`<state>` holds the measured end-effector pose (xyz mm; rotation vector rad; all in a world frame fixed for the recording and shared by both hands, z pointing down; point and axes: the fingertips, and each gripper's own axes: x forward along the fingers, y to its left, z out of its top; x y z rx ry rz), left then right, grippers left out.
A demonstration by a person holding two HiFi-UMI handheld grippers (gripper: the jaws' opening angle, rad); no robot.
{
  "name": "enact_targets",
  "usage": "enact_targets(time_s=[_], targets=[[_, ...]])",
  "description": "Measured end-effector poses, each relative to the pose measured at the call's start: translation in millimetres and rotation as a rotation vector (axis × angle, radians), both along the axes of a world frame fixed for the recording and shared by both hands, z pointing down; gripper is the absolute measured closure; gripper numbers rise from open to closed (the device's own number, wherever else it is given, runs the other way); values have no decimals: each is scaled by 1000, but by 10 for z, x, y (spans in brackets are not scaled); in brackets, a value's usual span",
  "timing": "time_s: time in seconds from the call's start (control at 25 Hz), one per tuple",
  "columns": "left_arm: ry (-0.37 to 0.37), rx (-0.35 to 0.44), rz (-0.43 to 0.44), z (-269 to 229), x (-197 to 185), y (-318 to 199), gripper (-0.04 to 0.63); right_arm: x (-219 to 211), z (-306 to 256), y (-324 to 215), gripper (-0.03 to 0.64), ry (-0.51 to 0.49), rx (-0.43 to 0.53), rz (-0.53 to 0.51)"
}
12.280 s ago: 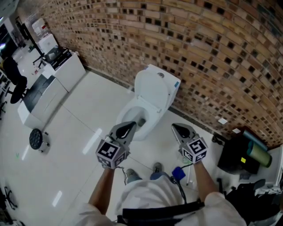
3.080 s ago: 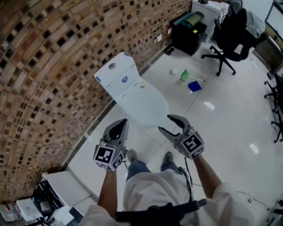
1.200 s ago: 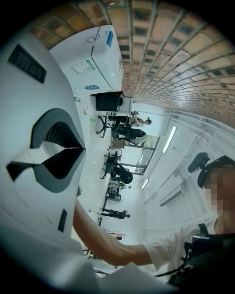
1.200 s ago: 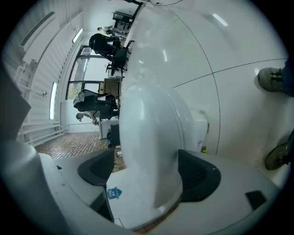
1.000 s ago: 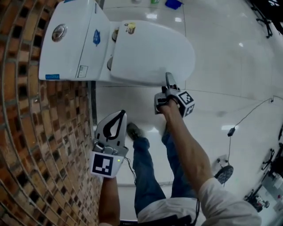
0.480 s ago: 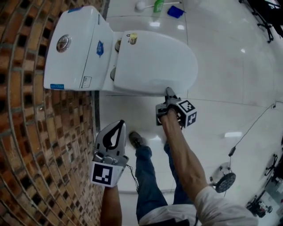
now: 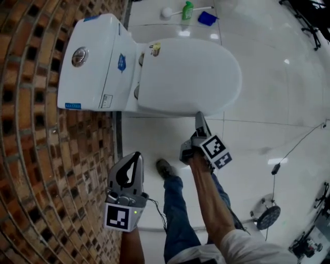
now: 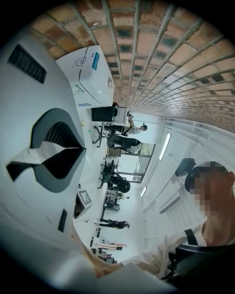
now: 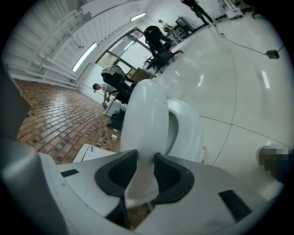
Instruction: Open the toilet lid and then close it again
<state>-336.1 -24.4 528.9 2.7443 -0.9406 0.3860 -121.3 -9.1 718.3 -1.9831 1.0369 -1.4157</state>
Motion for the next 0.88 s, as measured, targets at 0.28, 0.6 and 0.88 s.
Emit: enact_targets(time_s=[0.28,0.6,0.88], targets=[[-6,19,-23,-46,-152,8,600,-202,-362,-93,538,232,60,-206],[-1,48,-55,-133,-283,58,600,-649,-1003,-337,606,506,196,-482],[10,70,-116,-291,-481,126,600,-1536,-1543,-811,632,558,475,-798]])
